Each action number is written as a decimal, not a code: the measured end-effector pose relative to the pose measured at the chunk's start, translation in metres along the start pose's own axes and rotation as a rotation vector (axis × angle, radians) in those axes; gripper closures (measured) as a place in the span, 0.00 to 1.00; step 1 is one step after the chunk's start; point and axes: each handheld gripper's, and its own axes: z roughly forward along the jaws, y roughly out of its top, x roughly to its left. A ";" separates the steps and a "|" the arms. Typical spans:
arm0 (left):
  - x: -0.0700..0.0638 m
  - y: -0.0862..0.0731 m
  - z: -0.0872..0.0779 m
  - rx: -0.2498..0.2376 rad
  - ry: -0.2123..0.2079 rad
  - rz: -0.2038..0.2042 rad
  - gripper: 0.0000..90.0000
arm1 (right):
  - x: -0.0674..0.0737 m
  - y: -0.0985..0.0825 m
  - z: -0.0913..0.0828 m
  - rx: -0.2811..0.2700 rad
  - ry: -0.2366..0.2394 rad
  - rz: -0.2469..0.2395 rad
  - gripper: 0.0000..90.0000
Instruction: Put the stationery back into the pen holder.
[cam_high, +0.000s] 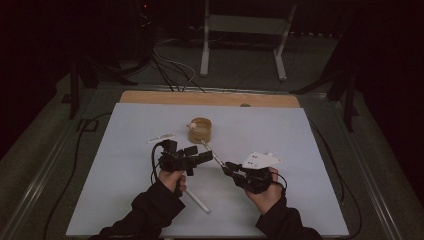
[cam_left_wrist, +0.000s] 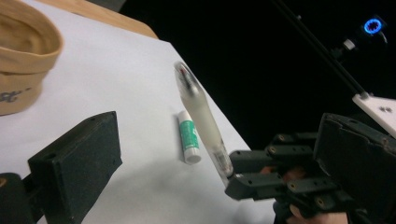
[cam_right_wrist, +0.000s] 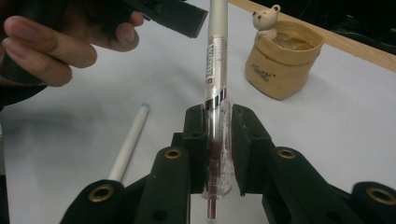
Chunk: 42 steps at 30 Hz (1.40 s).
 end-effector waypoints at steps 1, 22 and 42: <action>0.001 0.000 -0.001 -0.006 0.006 -0.009 0.04 | 0.000 0.000 0.000 0.000 0.002 0.000 0.86; 0.001 -0.003 0.007 -0.009 0.029 -0.119 0.52 | 0.006 0.000 0.002 -0.006 0.022 -0.009 0.86; -0.002 -0.008 0.007 -0.019 -0.039 -0.136 0.89 | 0.008 -0.001 0.003 -0.005 0.038 -0.014 0.86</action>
